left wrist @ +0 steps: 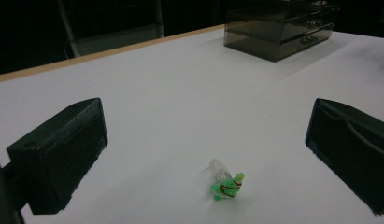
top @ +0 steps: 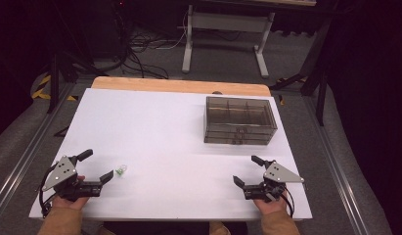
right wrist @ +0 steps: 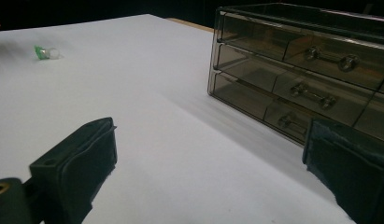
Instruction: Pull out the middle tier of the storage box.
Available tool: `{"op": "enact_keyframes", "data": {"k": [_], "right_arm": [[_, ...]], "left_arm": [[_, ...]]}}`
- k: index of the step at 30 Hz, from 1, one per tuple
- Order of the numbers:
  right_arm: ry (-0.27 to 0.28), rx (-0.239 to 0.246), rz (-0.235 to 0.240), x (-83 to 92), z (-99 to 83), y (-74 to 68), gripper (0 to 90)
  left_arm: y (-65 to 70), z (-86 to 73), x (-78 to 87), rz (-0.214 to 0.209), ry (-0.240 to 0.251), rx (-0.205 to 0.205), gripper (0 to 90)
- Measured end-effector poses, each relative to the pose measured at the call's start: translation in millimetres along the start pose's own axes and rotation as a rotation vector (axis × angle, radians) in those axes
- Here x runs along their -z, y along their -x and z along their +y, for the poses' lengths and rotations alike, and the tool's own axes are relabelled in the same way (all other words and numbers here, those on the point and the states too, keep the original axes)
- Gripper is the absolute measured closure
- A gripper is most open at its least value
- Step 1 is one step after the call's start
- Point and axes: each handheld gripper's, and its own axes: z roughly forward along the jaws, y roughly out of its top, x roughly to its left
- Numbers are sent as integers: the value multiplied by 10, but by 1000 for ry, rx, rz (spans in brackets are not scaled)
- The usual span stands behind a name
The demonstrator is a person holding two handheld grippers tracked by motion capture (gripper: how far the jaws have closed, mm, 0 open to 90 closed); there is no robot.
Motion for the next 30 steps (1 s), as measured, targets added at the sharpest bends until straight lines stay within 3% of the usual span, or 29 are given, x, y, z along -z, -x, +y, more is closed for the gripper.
{"op": "enact_keyframes", "data": {"k": [12,30], "right_arm": [[11,3,-4,4,13,2,21],[11,2,26,-93,143,17,1]], "left_arm": [[-20,-4,-9,-28,-27,32,2],[-16,-6,-16,-48,-26,29,2]]}}
